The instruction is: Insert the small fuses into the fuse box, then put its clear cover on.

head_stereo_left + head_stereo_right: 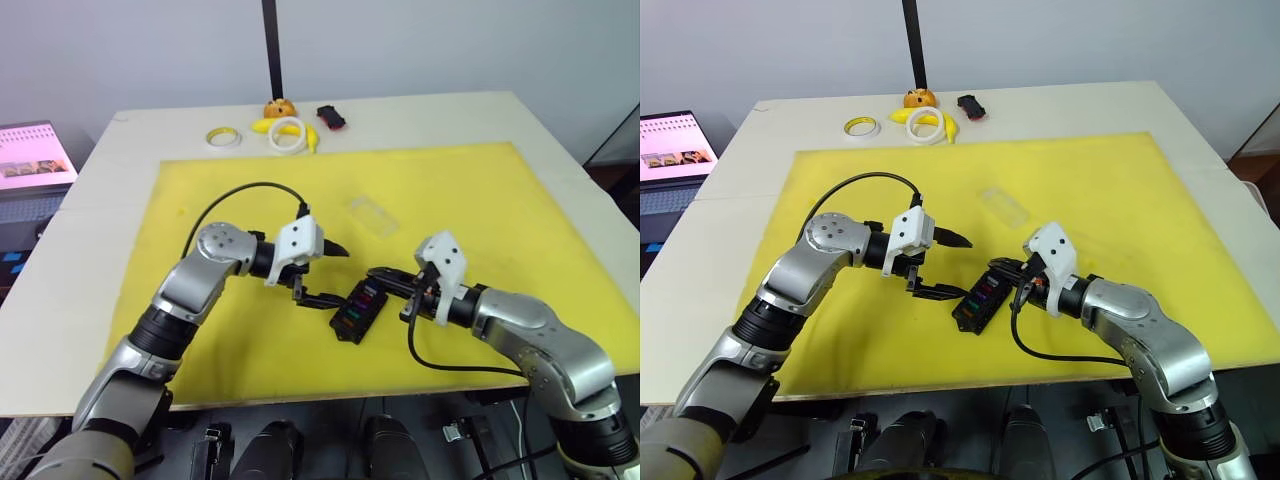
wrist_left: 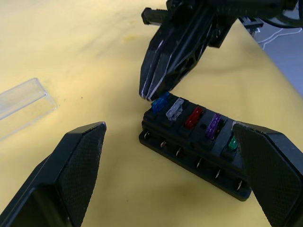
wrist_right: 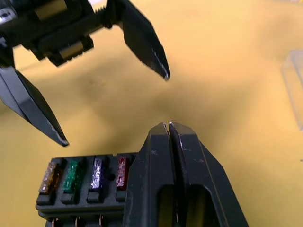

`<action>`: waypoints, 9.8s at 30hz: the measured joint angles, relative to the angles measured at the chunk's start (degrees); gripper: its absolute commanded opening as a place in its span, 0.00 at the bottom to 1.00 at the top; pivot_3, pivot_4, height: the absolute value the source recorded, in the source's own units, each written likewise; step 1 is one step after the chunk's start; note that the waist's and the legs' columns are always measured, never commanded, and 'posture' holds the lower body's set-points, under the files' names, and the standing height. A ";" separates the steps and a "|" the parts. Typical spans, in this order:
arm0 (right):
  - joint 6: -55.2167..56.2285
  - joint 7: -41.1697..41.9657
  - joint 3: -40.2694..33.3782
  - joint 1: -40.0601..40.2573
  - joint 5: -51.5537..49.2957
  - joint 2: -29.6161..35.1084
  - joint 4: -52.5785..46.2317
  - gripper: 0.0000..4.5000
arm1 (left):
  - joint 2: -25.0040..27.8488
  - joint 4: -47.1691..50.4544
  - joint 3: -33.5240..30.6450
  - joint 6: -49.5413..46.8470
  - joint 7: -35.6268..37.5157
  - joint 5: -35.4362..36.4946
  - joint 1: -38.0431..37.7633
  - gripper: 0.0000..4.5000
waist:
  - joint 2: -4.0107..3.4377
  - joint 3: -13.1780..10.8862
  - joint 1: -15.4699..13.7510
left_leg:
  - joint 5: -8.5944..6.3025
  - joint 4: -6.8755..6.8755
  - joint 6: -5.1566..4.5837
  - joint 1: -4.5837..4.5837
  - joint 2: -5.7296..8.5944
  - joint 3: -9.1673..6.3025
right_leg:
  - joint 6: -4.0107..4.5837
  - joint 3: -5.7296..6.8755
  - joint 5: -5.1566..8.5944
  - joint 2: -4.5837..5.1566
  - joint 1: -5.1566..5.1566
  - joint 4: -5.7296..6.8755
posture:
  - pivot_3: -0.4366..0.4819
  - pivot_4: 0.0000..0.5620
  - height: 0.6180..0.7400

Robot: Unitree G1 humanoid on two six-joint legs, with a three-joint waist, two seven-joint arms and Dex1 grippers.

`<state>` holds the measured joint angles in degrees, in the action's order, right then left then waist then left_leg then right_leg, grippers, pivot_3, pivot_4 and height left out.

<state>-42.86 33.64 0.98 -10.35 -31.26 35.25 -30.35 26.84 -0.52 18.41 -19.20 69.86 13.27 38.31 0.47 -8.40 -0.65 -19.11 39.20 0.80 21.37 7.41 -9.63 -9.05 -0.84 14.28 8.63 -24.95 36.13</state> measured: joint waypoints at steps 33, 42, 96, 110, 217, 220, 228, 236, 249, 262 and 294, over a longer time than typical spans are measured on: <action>-12.64 0.13 -11.13 7.32 -8.04 9.28 -13.31 0.01 | 4.76 -7.23 -1.32 5.40 4.39 -0.31 0.91 1.00 | 0.02 0.00 -0.13 | 0.00 0.01 -0.01 -0.02 0.02 -0.01 | 0.00 0.02 0.00 0.02 0.08 -0.02 | 0.48 0.27 1.00; -10.21 -5.50 -15.07 11.69 -6.63 5.88 -13.59 0.07 | 2.47 -1.87 -6.76 -3.09 -0.46 5.52 -3.52 1.00 | 0.02 0.00 0.01 | 0.00 -0.01 0.00 -0.02 -0.01 -0.04 | 0.00 0.01 0.00 0.00 0.05 0.00 | 0.48 0.27 1.00; 6.48 -4.05 4.75 -30.54 20.37 -12.12 43.05 0.38 | 0.25 31.14 -17.31 -21.02 -32.42 17.99 -23.71 1.00 | -0.04 0.00 1.41 | 0.00 -0.10 0.00 0.07 0.01 -0.07 | 0.01 -0.02 0.00 0.01 -0.12 0.01 | 0.48 0.27 1.00; -14.09 -4.79 -5.34 -15.23 12.32 -2.75 10.11 0.38 | -0.58 43.53 -8.35 -26.58 -42.88 16.64 -37.07 1.00 | -0.10 -0.01 1.14 | -0.01 -0.13 0.00 0.01 -0.02 0.09 | 0.02 -0.17 0.01 -0.02 -0.10 -0.01 | 0.48 0.27 1.00; 6.34 25.73 13.18 -14.09 11.50 13.17 6.21 0.38 | -6.56 -21.00 5.99 19.67 2.79 -5.18 -0.29 0.57 | -0.04 -0.05 -0.07 | -0.02 0.03 -0.02 -0.01 0.01 0.00 | 0.00 0.02 0.00 0.01 0.06 -0.07 | 0.48 0.27 1.00; 6.89 25.34 12.85 -13.22 11.65 13.14 5.87 0.38 | -6.51 -20.82 5.98 19.51 2.97 -5.26 -0.30 0.57 | -0.04 -0.05 -0.07 | -0.02 0.02 -0.02 -0.01 0.00 0.01 | 0.00 0.02 0.00 0.01 0.06 -0.07 | 0.48 0.27 1.00; 8.19 25.30 12.68 -12.65 11.99 13.12 6.24 0.38 | -6.54 -20.73 5.87 18.95 2.97 -5.29 -0.29 0.57 | -0.04 -0.05 -0.05 | -0.02 0.02 -0.02 -0.02 0.00 0.01 | 0.00 0.02 0.00 0.00 0.06 -0.07 | 0.48 0.27 1.00; 8.43 26.34 12.01 -12.65 11.86 13.51 7.00 0.38 | -6.66 -20.84 5.73 18.76 2.97 -5.30 -0.27 0.57 | -0.04 -0.05 -0.04 | -0.02 0.02 -0.02 -0.02 0.00 0.01 | 0.00 0.03 0.00 0.00 0.06 -0.07 | 0.48 0.27 1.00; 9.48 22.98 11.83 -12.05 14.26 13.20 2.88 0.98 | -6.76 -21.05 5.54 20.04 3.59 -5.87 0.13 0.57 | -0.04 -0.05 -0.06 | -0.02 0.03 -0.02 -0.01 0.00 0.01 | 0.00 0.02 0.00 0.01 0.05 -0.07 | 0.48 0.27 1.00; 14.35 21.60 11.75 -9.94 18.21 13.88 1.58 0.98 | -6.75 -20.95 5.34 19.47 4.22 -5.86 0.13 0.57 | -0.04 -0.05 -0.03 | -0.02 0.03 -0.02 -0.01 0.00 0.01 | 0.00 0.02 0.00 0.00 0.05 -0.06 | 0.48 0.27 1.00; 10.87 22.08 10.88 -11.41 18.00 15.06 -2.38 0.98 | -7.19 -20.94 4.66 17.34 4.64 -5.78 0.18 0.57 | -0.04 -0.05 -0.03 | -0.02 0.03 -0.02 -0.01 0.00 0.02 | 0.00 0.02 0.00 0.00 0.05 -0.05 | 0.48 0.27 1.00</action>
<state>-32.00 55.72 11.85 -21.75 -13.27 50.31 -32.73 19.65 -21.46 23.07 -1.87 74.50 7.49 38.49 0.43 -8.44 -0.68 -19.13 39.22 0.78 21.36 7.40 -9.61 -9.05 -0.81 14.28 8.62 -24.91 36.08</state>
